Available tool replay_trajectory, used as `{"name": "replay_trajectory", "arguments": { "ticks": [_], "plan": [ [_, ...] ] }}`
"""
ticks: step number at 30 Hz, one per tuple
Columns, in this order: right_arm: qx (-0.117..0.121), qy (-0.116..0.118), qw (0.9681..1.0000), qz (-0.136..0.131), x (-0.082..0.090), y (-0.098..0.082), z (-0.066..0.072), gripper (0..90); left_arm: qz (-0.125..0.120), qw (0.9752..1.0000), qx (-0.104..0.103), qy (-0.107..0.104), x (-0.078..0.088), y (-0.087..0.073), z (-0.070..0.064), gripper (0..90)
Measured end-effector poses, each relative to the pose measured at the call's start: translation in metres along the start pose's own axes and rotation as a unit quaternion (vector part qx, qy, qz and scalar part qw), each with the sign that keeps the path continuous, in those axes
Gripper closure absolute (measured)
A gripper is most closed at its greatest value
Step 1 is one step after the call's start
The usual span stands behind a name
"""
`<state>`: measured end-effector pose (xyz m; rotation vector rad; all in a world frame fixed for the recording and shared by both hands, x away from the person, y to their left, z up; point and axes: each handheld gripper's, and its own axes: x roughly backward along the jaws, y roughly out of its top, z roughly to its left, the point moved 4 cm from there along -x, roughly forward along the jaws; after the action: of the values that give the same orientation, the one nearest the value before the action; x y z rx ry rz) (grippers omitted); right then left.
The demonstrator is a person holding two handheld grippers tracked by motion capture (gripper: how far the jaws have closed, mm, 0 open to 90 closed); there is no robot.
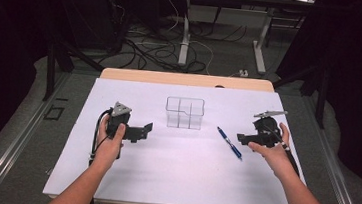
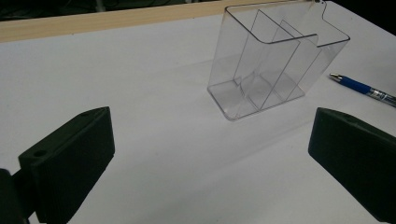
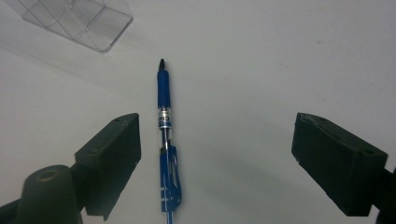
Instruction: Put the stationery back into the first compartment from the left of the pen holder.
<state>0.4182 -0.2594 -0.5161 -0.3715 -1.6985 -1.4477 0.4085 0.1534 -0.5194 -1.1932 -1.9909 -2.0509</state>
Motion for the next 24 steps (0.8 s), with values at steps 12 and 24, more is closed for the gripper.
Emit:
{"name": "replay_trajectory", "arguments": {
  "ticks": [12, 24],
  "plan": [
    [0.019, 0.02, 0.9988, 0.041, -0.015, 0.023, 0.012, 31.9, 0.0, 1.0, 0.001, -0.006, -0.001, 0.0, -0.001, 0.3],
    [0.022, 0.027, 0.9952, 0.091, -0.034, 0.029, 0.025, 34.7, 0.003, 1.0, 0.001, -0.007, -0.002, -0.002, 0.002, 0.3]
  ]
}}
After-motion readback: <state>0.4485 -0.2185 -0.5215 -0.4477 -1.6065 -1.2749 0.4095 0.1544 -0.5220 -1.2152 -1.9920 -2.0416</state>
